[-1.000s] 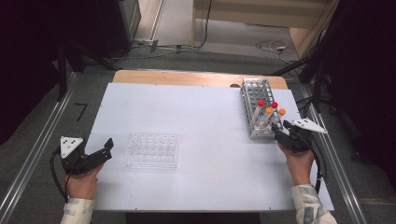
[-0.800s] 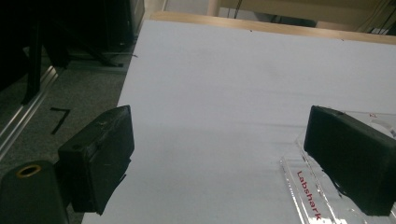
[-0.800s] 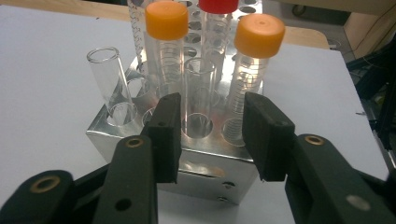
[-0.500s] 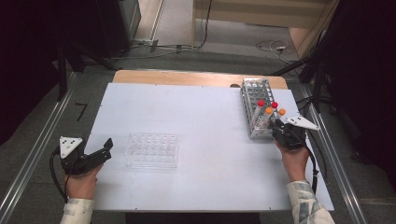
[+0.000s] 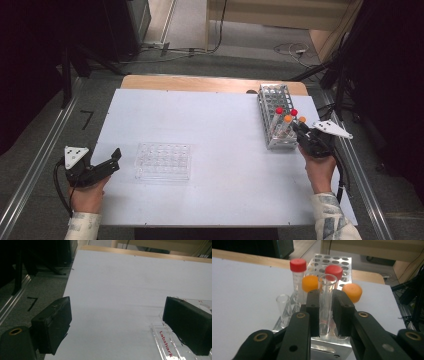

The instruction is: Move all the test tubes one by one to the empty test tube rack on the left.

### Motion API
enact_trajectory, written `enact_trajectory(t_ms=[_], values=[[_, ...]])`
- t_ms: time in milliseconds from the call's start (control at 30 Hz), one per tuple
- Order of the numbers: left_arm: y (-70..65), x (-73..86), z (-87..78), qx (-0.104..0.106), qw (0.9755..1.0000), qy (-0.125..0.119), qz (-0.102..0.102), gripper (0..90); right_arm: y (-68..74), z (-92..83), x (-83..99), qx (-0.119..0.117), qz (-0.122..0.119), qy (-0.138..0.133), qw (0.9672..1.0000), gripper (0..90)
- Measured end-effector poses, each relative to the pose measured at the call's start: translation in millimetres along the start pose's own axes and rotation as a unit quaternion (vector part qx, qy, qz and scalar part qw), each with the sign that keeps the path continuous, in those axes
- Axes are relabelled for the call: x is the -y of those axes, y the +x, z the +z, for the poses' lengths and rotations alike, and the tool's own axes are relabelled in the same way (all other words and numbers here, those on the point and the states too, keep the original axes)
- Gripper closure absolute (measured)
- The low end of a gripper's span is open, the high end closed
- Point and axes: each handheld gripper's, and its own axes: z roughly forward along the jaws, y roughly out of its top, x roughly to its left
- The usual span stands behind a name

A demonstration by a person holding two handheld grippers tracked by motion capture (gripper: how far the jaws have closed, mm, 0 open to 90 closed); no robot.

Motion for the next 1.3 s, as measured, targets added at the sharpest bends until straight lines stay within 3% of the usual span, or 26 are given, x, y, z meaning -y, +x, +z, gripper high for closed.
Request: enact_trajectory(t_ms=[200, 433, 1000, 1133, 1300], values=[[0.6, -2.0, -1.2, 0.0, 1.0, -0.002, -0.001, 9.0, 0.9, -12.6, -9.0, -0.006, 0.0, -0.019, 0.9998, 73.6], [-2.5, -9.5, -3.6, 0.008, 0.9999, -0.006, -0.003, 9.4, 1.5, -19.7, -12.5, -0.022, 0.009, -0.017, 0.9996, 73.6], [-27.5, -25.4, -6.3, 0.039, 0.9991, -0.01, 0.016, 9.5, 38.4, -27.3, -19.3, -0.068, -0.036, -0.003, 0.997, 73.5], [-35.8, -28.5, -5.3, 0.053, 0.9985, -0.008, 0.015, 9.5, 44.3, -27.9, -20.3, -0.076, -0.041, -0.001, 0.9963, 73.6], [-49.5, -31.9, -3.1, 0.066, 0.9975, -0.004, 0.026, 9.5, 54.2, -25.7, -20.6, -0.101, -0.041, 0.002, 0.994, 73.6]])
